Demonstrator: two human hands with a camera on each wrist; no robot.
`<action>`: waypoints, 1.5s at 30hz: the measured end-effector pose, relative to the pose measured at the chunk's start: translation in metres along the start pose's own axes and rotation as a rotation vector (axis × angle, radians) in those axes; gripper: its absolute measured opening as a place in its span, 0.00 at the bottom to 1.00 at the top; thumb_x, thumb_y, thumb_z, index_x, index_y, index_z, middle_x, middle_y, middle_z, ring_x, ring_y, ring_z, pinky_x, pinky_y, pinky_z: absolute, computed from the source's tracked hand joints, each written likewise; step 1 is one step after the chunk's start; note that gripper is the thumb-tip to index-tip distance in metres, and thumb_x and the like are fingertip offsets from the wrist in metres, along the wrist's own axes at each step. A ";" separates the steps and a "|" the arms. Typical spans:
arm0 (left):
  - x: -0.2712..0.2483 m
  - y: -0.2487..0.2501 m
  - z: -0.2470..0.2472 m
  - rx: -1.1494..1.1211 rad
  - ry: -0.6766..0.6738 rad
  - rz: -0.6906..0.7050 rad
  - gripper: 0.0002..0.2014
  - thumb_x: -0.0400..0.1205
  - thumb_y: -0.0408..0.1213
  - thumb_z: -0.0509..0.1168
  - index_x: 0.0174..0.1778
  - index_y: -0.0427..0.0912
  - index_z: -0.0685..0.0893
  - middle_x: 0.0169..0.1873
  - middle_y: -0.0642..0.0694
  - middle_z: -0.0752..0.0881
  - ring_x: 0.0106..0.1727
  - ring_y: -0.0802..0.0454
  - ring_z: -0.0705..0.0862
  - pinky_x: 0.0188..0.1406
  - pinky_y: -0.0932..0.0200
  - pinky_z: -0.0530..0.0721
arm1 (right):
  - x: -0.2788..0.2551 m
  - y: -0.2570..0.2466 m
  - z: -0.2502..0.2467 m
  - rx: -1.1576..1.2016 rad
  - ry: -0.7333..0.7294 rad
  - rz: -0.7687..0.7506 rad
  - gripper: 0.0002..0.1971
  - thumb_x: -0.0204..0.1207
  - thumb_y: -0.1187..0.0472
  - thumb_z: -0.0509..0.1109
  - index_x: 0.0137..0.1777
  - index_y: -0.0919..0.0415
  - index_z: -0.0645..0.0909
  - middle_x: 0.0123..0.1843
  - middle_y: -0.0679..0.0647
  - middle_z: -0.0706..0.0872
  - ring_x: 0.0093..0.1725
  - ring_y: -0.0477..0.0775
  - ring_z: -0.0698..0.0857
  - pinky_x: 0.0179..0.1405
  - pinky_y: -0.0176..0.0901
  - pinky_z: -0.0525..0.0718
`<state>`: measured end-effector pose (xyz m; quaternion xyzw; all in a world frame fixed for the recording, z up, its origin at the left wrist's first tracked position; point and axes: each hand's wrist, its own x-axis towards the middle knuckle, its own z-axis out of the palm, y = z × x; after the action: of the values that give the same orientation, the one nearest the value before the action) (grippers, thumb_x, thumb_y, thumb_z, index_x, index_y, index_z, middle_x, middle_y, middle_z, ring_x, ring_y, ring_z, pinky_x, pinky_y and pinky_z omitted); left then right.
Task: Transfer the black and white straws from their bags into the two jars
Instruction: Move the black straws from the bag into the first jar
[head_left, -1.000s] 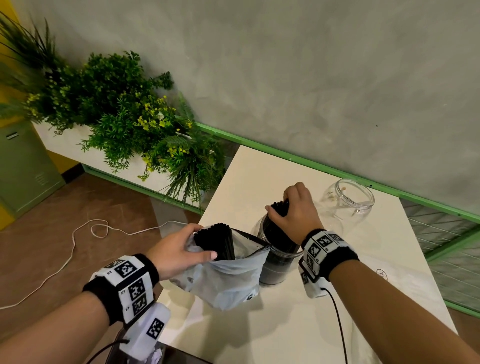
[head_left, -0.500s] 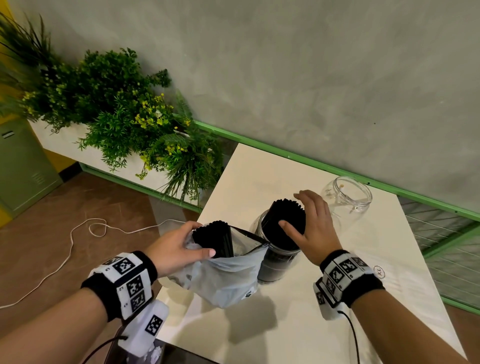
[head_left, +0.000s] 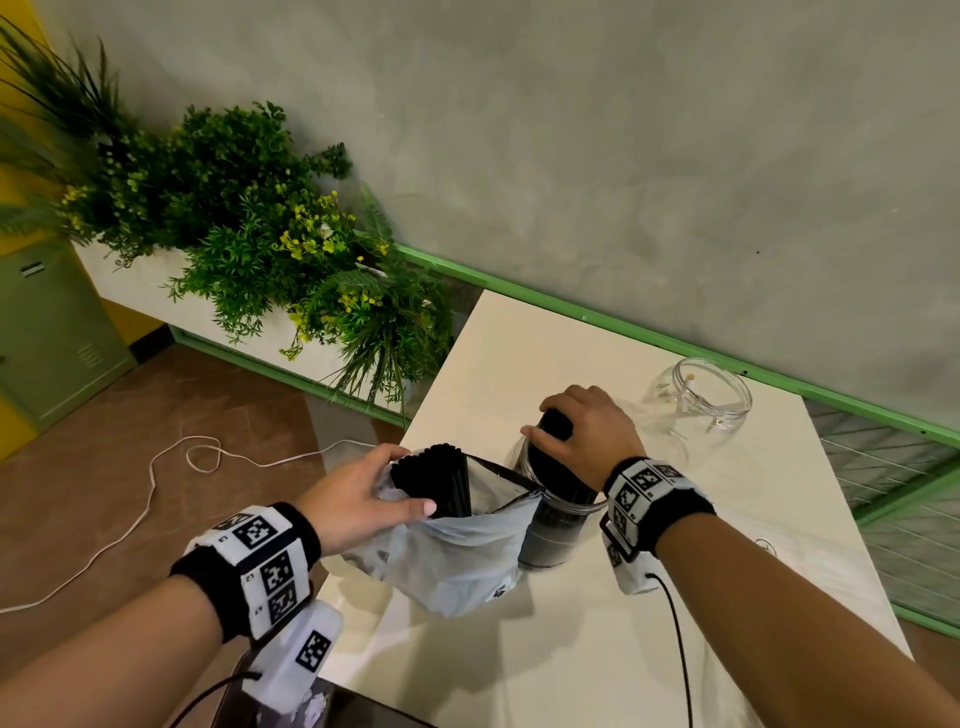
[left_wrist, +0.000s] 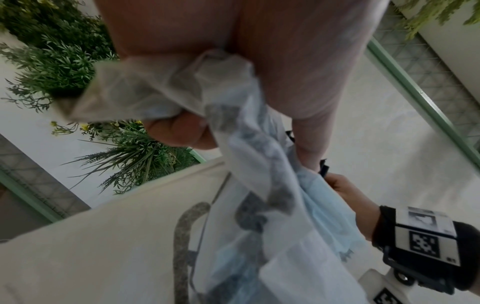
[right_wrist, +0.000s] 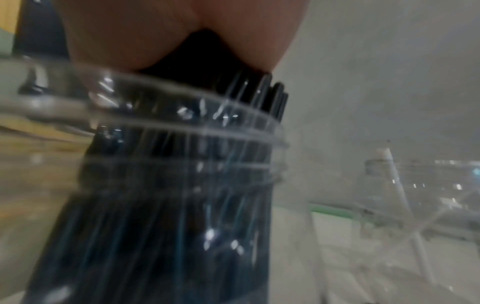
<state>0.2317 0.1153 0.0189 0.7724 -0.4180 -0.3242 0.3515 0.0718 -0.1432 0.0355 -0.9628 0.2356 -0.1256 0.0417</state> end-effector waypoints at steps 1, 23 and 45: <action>0.000 0.000 0.001 -0.004 0.000 -0.001 0.59 0.47 0.85 0.59 0.71 0.52 0.70 0.61 0.56 0.83 0.60 0.59 0.81 0.58 0.58 0.79 | 0.001 -0.002 0.001 -0.007 0.070 -0.007 0.22 0.75 0.34 0.63 0.53 0.52 0.83 0.48 0.48 0.83 0.51 0.53 0.77 0.48 0.48 0.80; 0.005 -0.007 0.002 -0.037 0.003 0.029 0.56 0.49 0.83 0.62 0.69 0.51 0.72 0.59 0.57 0.84 0.59 0.62 0.82 0.55 0.64 0.79 | -0.051 0.022 0.003 0.404 0.129 0.141 0.47 0.63 0.26 0.65 0.79 0.49 0.61 0.77 0.48 0.65 0.76 0.47 0.63 0.75 0.46 0.65; 0.008 -0.012 0.002 -0.075 -0.024 0.033 0.55 0.51 0.81 0.65 0.70 0.49 0.72 0.62 0.57 0.84 0.62 0.62 0.82 0.67 0.52 0.79 | 0.017 0.002 0.000 0.153 -0.013 0.229 0.23 0.73 0.37 0.68 0.55 0.56 0.79 0.53 0.50 0.79 0.55 0.54 0.75 0.52 0.48 0.76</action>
<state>0.2382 0.1121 0.0065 0.7478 -0.4224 -0.3432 0.3802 0.0856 -0.1531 0.0394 -0.9244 0.3335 -0.1316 0.1304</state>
